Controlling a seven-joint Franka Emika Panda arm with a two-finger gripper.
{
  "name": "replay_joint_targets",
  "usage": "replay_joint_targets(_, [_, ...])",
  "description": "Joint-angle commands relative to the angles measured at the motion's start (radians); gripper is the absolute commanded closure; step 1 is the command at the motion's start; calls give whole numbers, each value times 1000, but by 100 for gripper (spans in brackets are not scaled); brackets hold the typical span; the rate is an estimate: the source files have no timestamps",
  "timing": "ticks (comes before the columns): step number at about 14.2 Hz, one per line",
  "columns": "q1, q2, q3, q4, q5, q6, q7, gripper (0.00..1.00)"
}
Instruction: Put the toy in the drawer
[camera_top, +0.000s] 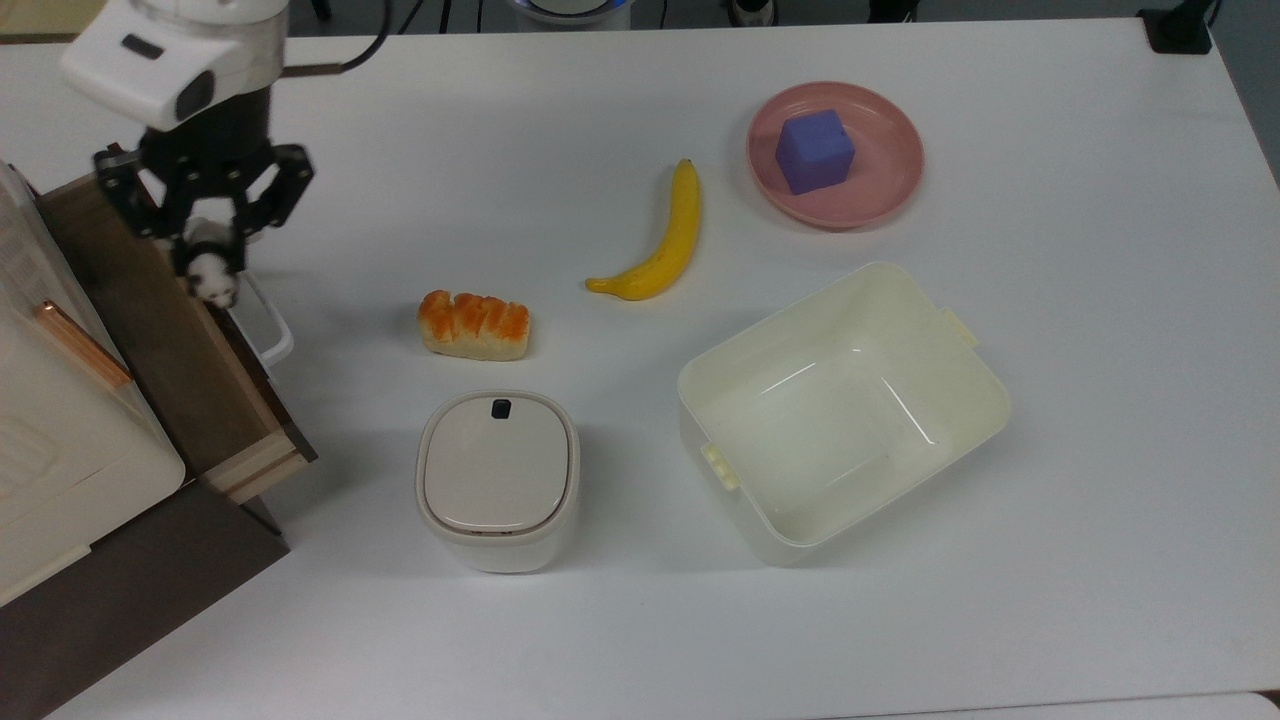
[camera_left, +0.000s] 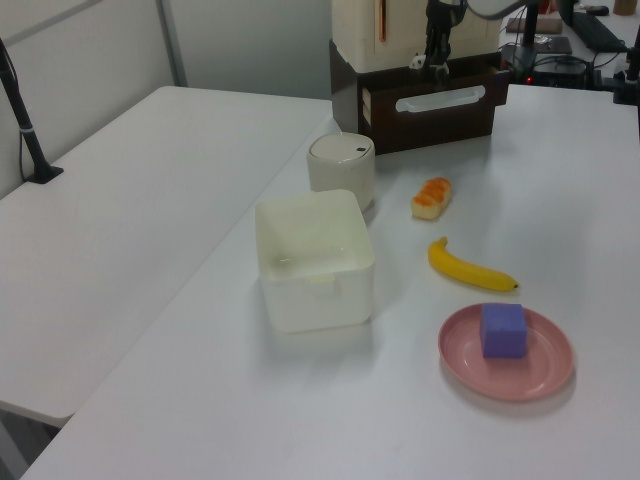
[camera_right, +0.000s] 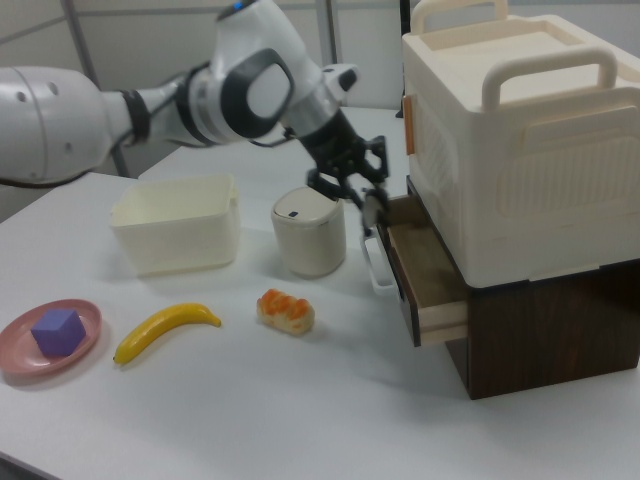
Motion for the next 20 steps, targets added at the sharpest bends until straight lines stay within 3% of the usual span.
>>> replay_joint_targets(1, [-36,43,-23,25,-40,109,-92,80])
replay_joint_targets(3, [-38,43,-34,24,-31,109,-99,26])
replay_joint_targets(4, [-38,40,-34,24,-23,107,-89,17])
replay_joint_targets(9, [-7,2,0,7,-17,31,44,12])
replay_joint_targets(10, [13,-9,12,7,-17,-38,104,7])
replay_joint_targets(14, [108,-43,13,2,-6,-201,282,5])
replay_joint_targets(20, [253,-119,12,2,156,-429,553,5])
